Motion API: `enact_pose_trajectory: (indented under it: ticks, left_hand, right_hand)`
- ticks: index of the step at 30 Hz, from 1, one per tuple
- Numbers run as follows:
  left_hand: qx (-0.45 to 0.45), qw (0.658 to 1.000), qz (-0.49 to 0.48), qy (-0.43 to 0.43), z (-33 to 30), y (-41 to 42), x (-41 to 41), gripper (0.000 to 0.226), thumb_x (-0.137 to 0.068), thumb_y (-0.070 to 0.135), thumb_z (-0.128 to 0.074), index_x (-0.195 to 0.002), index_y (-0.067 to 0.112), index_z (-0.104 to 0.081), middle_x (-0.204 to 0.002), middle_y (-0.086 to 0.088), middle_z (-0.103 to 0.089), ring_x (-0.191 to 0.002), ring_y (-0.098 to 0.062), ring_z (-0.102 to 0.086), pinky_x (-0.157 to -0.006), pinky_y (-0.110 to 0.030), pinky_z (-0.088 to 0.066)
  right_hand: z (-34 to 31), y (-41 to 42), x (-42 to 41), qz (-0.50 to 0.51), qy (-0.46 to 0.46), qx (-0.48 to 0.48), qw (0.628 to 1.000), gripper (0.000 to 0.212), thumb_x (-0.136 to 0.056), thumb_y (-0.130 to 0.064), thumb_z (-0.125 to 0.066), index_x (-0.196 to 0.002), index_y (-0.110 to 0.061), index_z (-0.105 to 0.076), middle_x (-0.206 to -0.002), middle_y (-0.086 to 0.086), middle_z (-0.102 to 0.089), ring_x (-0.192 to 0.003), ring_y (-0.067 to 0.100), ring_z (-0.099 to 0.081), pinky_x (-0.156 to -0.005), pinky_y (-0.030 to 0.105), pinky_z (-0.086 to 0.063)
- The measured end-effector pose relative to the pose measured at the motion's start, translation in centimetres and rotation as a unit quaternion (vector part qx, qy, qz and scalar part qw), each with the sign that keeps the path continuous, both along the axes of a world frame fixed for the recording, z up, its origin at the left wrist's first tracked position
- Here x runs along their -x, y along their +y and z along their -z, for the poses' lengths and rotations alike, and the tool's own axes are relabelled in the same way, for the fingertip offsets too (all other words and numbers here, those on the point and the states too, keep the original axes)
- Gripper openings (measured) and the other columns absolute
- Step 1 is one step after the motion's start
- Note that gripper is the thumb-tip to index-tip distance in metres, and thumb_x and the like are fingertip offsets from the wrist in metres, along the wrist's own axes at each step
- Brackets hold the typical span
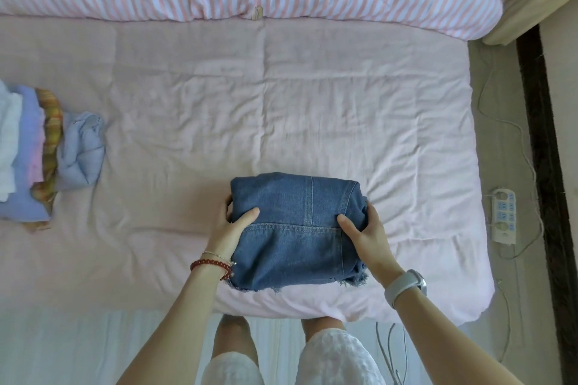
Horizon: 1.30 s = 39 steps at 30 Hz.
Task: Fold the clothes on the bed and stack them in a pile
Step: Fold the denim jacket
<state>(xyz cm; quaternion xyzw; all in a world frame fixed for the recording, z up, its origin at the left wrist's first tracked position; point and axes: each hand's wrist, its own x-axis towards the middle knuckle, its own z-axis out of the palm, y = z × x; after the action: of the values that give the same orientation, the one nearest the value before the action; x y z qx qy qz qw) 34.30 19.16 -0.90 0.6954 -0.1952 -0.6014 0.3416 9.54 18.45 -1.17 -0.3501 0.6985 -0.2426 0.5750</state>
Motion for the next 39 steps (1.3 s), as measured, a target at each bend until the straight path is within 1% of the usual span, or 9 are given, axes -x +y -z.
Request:
enact_pose_trajectory:
  ticks: [5, 12, 16, 19, 22, 27, 33, 36, 39]
  left_hand:
    - [0.070, 0.992, -0.034, -0.095, -6.7, 1.1, -8.8, 0.027, -0.085, 0.021, -0.065, -0.111, 0.023, -0.057, -0.107, 0.004, -0.066, -0.099, -0.013, -0.063, -0.080, -0.026, -0.049]
    - [0.176, 0.958, -0.055, -0.221, -15.8, 0.4, -28.9, 0.020, -0.090, 0.023, -0.058, -0.110, 0.022, -0.056, -0.102, 0.014, -0.063, -0.096, -0.003, -0.059, -0.079, -0.018, -0.045]
    - [0.198, 0.924, -0.058, -0.322, -20.2, -0.8, -41.9, 0.027, -0.094, 0.027, -0.051, -0.118, 0.014, -0.052, -0.104, 0.010, -0.059, -0.089, -0.004, -0.054, -0.071, -0.011, -0.038]
    - [0.177, 0.902, -0.051, -0.392, -22.2, -2.4, -50.1, 0.038, -0.096, 0.030, -0.045, -0.128, 0.009, -0.048, -0.116, 0.002, -0.053, -0.105, -0.015, -0.049, -0.086, -0.022, -0.034]
    - [0.155, 0.898, -0.041, -0.410, -21.4, -4.4, -56.5, 0.040, -0.097, 0.032, -0.044, -0.129, 0.008, -0.047, -0.127, -0.011, -0.054, -0.115, -0.029, -0.050, -0.091, -0.030, -0.035]
    - [0.112, 0.909, -0.028, -0.401, -16.9, -6.8, -62.8, 0.043, -0.095, 0.038, -0.044, -0.132, 0.015, -0.046, -0.130, -0.009, -0.054, -0.117, -0.031, -0.049, -0.092, -0.032, -0.035]
    - [0.013, 0.931, 0.087, -0.353, -10.2, -7.1, -63.3, 0.051, -0.095, 0.037, -0.042, -0.142, 0.020, -0.030, -0.140, -0.009, -0.044, -0.122, -0.034, -0.045, -0.102, -0.044, -0.036]
    - [-0.016, 0.834, 0.157, -0.529, -9.3, -6.7, -62.1, 0.063, -0.095, 0.041, -0.040, -0.148, 0.032, -0.007, -0.157, -0.003, -0.009, -0.140, -0.036, -0.014, -0.110, -0.056, -0.015]
    - [0.088, 0.727, 0.248, -0.634, -9.5, -6.9, -61.0, 0.064, -0.092, 0.016, -0.048, -0.147, 0.030, -0.019, -0.158, -0.003, -0.006, -0.143, -0.036, -0.001, -0.111, -0.058, 0.001]
  right_hand:
    - [-5.5, -1.3, -9.1, -0.073, -0.017, 0.076, 0.994, 0.026, -0.087, -0.020, -0.062, -0.103, -0.037, -0.049, -0.103, -0.021, -0.060, -0.089, -0.014, -0.057, -0.070, 0.003, -0.043]
    - [-13.4, -3.6, -30.1, -0.078, -0.041, 0.170, 0.981, 0.064, -0.082, -0.029, -0.067, -0.138, -0.022, -0.036, -0.128, -0.010, -0.055, -0.115, 0.005, -0.053, -0.099, 0.029, -0.044]
    - [-17.3, -4.8, -43.5, -0.088, -0.085, 0.202, 0.972, 0.081, -0.082, -0.030, -0.068, -0.146, -0.022, -0.019, -0.139, -0.010, -0.043, -0.119, 0.002, -0.047, -0.102, 0.026, -0.039]
    - [-19.0, -5.5, -52.3, -0.113, -0.114, 0.204, 0.966, 0.083, -0.084, -0.027, -0.066, -0.148, -0.026, -0.011, -0.131, -0.014, -0.049, -0.110, -0.004, -0.051, -0.096, 0.018, -0.041]
    - [-18.9, -6.6, -58.6, -0.126, -0.111, 0.219, 0.961, 0.075, -0.086, -0.025, -0.063, -0.146, -0.026, -0.018, -0.114, -0.031, -0.045, -0.096, -0.020, -0.049, -0.079, -0.003, -0.036]
    - [-15.6, -8.6, -64.1, -0.172, -0.034, 0.192, 0.966, 0.070, -0.089, -0.033, -0.057, -0.146, -0.028, -0.017, -0.144, 0.001, -0.036, -0.130, 0.020, -0.039, -0.108, 0.039, -0.035]
    - [-11.2, -8.3, -63.8, -0.237, 0.148, 0.142, 0.950, 0.063, -0.092, -0.038, -0.050, -0.146, -0.029, -0.018, -0.140, 0.006, -0.036, -0.124, 0.026, -0.042, -0.093, 0.029, -0.037]
    - [-11.7, -7.9, -64.0, -0.292, 0.370, 0.267, 0.841, 0.061, -0.087, -0.027, -0.059, -0.142, -0.024, -0.034, -0.141, 0.011, -0.036, -0.129, 0.032, -0.037, -0.103, 0.047, -0.032]
    - [-11.8, -8.4, -66.3, -0.333, 0.368, 0.459, 0.737, 0.046, -0.076, -0.012, -0.068, -0.122, -0.014, -0.061, -0.126, 0.017, -0.056, -0.121, 0.038, -0.050, -0.099, 0.064, -0.032]
